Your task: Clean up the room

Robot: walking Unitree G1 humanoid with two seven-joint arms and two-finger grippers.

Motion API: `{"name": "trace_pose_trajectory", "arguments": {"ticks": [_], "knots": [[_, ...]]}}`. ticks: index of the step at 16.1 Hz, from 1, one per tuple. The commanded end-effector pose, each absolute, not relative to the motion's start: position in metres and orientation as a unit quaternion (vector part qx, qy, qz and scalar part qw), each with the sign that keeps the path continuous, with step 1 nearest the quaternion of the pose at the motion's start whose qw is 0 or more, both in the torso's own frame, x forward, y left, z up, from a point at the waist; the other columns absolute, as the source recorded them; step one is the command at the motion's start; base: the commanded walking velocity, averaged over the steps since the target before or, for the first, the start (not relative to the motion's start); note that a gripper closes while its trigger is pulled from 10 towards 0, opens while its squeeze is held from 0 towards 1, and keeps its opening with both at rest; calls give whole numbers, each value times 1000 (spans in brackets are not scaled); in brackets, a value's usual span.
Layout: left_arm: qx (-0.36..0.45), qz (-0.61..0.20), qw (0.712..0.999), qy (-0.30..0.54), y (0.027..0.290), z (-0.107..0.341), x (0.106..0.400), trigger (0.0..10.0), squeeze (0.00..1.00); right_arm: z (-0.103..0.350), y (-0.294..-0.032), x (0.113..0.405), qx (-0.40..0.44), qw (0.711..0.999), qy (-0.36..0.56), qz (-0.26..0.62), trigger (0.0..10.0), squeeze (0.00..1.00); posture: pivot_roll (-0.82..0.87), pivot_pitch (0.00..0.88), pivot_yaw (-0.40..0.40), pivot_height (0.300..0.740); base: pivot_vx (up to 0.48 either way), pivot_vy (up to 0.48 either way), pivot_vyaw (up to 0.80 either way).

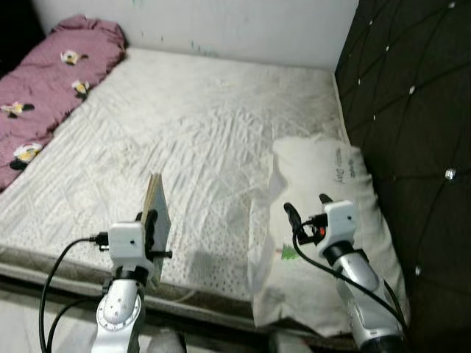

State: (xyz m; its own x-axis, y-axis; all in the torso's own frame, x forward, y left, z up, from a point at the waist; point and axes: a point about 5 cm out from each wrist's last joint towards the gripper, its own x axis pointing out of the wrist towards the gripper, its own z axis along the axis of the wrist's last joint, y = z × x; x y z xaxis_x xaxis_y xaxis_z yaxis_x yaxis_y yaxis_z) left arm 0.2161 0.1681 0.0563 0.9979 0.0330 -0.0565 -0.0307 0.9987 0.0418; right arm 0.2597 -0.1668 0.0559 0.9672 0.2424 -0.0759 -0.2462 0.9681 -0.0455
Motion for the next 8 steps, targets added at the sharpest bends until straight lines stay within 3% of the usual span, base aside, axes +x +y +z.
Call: {"name": "trace_pose_trajectory", "arguments": {"ticks": [1, 8], "knots": [[28, 18, 999, 18, 170, 60, 218, 10000, 0, 57, -167, 261, -28, 991, 32, 125, 10000, 0, -41, 0, -14, 630, 0, 0, 0], [7, 18, 999, 29, 169, 58, 221, 10000, 0, 56, -167, 262, -30, 991, 34, 125, 10000, 0, -40, 0, -17, 630, 0, 0, 0]]}}
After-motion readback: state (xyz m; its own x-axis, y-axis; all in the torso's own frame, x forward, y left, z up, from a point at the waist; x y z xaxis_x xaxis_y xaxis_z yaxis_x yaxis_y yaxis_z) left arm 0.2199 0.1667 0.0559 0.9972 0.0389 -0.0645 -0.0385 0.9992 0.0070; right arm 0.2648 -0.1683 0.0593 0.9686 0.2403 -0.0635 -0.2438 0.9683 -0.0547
